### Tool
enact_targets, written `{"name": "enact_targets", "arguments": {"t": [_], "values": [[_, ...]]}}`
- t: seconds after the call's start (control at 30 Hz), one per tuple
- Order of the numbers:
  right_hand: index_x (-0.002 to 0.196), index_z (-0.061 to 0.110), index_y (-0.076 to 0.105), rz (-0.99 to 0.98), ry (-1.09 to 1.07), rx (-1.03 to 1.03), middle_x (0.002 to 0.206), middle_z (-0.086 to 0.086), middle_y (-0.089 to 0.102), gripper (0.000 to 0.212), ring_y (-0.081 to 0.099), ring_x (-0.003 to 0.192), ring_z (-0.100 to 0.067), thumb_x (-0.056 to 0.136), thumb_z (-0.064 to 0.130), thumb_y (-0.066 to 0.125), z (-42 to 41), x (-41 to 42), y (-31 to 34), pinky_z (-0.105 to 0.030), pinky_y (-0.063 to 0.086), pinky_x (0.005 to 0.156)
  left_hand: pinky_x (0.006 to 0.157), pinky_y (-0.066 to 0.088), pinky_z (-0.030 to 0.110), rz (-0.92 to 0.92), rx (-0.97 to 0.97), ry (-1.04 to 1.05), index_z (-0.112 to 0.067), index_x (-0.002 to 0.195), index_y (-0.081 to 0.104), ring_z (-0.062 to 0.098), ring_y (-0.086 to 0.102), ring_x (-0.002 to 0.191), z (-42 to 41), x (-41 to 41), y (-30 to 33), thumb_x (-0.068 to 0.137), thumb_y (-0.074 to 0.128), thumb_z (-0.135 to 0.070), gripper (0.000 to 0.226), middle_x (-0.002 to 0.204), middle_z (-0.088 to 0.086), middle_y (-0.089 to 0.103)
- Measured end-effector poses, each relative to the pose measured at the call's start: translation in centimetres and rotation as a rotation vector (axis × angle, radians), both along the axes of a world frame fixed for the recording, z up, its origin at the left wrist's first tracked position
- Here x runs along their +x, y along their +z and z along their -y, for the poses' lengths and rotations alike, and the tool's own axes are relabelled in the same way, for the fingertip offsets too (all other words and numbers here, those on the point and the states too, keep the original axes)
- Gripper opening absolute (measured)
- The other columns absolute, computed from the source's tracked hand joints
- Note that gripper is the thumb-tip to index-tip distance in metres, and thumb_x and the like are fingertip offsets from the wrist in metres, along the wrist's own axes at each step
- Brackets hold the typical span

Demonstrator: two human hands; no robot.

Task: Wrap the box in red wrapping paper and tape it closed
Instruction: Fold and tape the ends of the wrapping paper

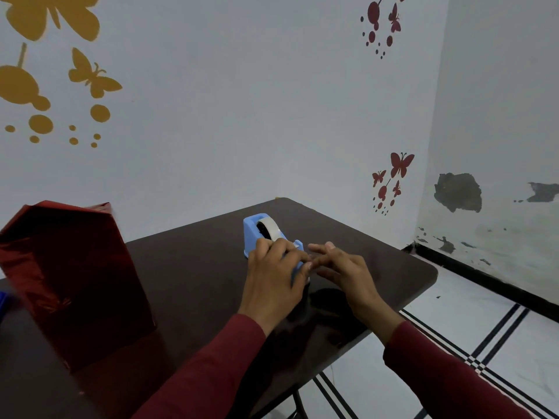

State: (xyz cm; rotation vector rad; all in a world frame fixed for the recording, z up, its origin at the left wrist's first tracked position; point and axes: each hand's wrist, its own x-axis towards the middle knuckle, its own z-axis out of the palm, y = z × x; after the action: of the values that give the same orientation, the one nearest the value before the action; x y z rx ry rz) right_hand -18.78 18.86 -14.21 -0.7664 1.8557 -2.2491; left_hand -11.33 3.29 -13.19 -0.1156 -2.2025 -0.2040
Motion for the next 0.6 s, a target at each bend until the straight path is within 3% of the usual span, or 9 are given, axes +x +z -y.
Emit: {"name": "enact_targets", "arguments": {"t": [0.1,0.2,0.33,0.5,0.6], "values": [[0.096,0.001,0.082,0.153,0.028,-0.037,0.124,0.002,0.076,0.055,0.069,0.118,-0.015,0.094,0.050,0.056,-0.3,-0.4,0.5,-0.047,0.051,0.107,0.079,0.035,0.029,-0.068,0.005,-0.022,-0.025,0.094,0.074,0.016,0.044,0.092,-0.6,0.0,0.1,0.098,0.059,-0.040,0.022,0.092,-0.011,0.059],[0.122,0.015,0.075,0.309,0.050,-0.185,0.130,-0.001,0.073,0.047,0.071,0.116,-0.024,0.084,0.042,0.069,-0.7,-0.4,0.9,-0.049,0.050,0.106,0.082,0.039,0.025,-0.116,0.229,-0.067,-0.025,0.089,0.074,0.014,0.042,0.094,-1.0,0.0,0.6,0.095,0.066,-0.034,0.014,0.089,-0.013,0.059],[0.141,0.027,0.062,0.080,0.084,-0.124,0.129,0.000,0.073,0.060,0.070,0.119,-0.019,0.083,0.022,0.075,-1.1,0.0,0.7,-0.040,0.056,0.096,0.086,0.034,0.008,-0.021,0.535,-0.149,-0.034,0.082,0.072,0.004,0.045,0.099,-1.2,0.4,1.1,0.092,0.073,-0.035,0.010,0.087,-0.015,0.061],[0.135,0.018,0.066,-0.056,-0.023,-0.164,0.096,-0.008,0.079,0.054,0.076,0.099,-0.019,0.084,0.003,0.078,-0.9,0.1,0.0,-0.027,0.059,0.087,0.083,0.036,0.011,0.027,0.631,-0.141,-0.041,0.080,0.069,0.004,0.048,0.102,-1.2,0.3,0.9,0.090,0.072,-0.039,0.011,0.090,-0.017,0.064],[0.132,0.014,0.067,-0.074,-0.071,-0.150,0.090,-0.009,0.080,0.052,0.077,0.092,-0.019,0.084,-0.001,0.079,-0.7,0.1,-0.1,-0.025,0.059,0.085,0.081,0.036,0.012,0.044,0.633,-0.118,-0.040,0.081,0.072,0.001,0.048,0.101,-1.0,0.3,0.8,0.089,0.074,-0.039,0.008,0.090,-0.017,0.064]]}}
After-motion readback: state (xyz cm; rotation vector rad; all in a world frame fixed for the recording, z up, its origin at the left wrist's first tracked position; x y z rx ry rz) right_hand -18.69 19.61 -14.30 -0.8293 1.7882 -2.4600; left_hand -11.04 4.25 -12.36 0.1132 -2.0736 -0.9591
